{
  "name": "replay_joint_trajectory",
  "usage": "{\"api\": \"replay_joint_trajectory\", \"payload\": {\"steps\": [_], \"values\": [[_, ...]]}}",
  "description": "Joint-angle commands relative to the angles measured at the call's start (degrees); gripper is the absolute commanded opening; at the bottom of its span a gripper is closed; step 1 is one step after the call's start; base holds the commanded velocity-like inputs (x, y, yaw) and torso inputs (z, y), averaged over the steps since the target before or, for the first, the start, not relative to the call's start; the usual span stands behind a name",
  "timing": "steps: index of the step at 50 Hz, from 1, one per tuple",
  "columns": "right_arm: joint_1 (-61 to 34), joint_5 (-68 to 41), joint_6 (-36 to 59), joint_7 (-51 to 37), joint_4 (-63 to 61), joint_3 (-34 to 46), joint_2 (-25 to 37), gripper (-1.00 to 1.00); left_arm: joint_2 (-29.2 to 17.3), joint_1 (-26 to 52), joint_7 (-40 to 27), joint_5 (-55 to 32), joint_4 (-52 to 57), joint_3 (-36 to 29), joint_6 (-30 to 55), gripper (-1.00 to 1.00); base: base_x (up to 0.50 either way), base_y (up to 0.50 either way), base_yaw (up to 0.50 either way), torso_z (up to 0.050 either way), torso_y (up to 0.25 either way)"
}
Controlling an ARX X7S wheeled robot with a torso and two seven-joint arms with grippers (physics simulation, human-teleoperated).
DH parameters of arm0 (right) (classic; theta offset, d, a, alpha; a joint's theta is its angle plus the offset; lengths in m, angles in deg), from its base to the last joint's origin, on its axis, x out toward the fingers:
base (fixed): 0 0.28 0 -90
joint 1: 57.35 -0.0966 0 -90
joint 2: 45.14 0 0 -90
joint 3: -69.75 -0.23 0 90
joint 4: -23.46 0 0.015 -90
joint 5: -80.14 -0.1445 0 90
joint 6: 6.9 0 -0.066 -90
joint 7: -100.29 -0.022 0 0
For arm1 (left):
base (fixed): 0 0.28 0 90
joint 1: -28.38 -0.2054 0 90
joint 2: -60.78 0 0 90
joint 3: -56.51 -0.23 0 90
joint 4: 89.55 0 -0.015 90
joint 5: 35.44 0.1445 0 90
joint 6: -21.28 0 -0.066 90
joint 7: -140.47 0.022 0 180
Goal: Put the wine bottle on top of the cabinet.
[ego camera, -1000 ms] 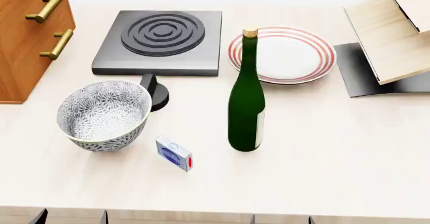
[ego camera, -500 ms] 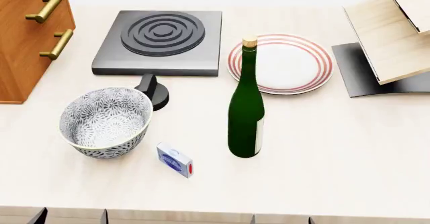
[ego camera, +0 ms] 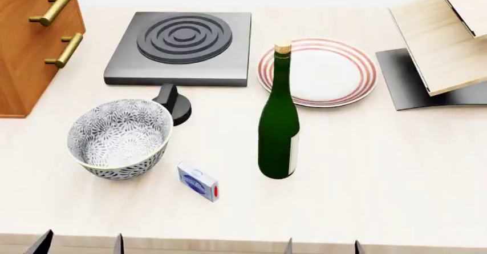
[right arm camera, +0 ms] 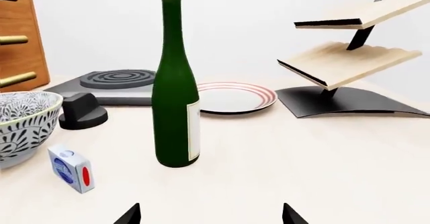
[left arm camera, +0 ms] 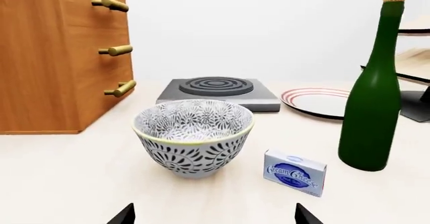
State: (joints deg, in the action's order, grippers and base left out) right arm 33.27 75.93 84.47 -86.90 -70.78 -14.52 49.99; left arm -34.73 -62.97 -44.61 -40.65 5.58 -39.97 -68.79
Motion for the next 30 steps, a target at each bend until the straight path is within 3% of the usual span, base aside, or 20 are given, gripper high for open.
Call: {"api": "replay_joint_trajectory", "payload": {"steps": [1, 30], "values": [[0.9, -0.01, 2.62, -1.71, -6.31, 1.09, 1.04, 1.0, -1.49, -1.61, -1.93, 0.88, 7.11, -1.06, 1.98, 1.0, 0.0, 0.0, 0.0, 0.0, 0.0], [-0.38, -1.6, 20.97, -4.68, -38.39, 2.69, 4.5, 1.0, -4.41, -1.72, -5.2, 7.55, 39.26, -5.84, 19.38, 1.0, 0.0, 0.0, 0.0, 0.0, 0.0]]}}
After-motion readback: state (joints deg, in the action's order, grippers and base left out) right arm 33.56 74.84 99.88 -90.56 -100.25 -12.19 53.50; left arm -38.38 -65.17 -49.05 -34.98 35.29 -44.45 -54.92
